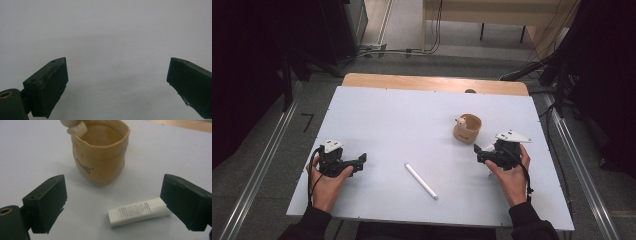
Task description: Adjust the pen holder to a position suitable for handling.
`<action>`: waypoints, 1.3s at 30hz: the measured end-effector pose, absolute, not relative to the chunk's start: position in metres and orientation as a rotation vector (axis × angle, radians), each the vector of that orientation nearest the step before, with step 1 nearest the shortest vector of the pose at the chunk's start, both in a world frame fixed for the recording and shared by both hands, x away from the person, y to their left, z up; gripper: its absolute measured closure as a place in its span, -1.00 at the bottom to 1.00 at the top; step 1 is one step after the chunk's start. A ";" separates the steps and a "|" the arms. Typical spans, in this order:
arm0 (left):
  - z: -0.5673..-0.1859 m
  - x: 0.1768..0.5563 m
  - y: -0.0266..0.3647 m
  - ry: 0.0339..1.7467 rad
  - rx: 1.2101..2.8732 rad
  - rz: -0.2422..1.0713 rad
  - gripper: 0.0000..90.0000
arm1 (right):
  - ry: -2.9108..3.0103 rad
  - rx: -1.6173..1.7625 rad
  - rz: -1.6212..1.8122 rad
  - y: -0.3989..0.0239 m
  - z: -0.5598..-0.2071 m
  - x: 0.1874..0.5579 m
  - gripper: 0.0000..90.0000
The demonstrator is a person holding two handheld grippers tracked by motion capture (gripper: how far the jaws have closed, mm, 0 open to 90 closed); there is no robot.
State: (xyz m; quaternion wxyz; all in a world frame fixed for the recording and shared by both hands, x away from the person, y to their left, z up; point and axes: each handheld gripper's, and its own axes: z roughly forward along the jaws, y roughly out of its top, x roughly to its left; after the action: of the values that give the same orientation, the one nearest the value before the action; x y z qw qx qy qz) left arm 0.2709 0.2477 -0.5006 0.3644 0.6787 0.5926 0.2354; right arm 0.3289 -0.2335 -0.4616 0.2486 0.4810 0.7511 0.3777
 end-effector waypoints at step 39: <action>-0.501 0.270 0.250 1.525 1.740 0.597 -0.91 | 2.065 1.191 1.079 -0.168 -0.445 0.367 -0.75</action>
State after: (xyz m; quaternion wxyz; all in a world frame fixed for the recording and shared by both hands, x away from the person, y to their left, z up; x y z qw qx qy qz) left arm 0.2705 0.2497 -0.5009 0.3675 0.6773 0.5935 0.2322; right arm 0.3672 -0.1677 -0.4449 0.2593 0.4396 0.7622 0.3983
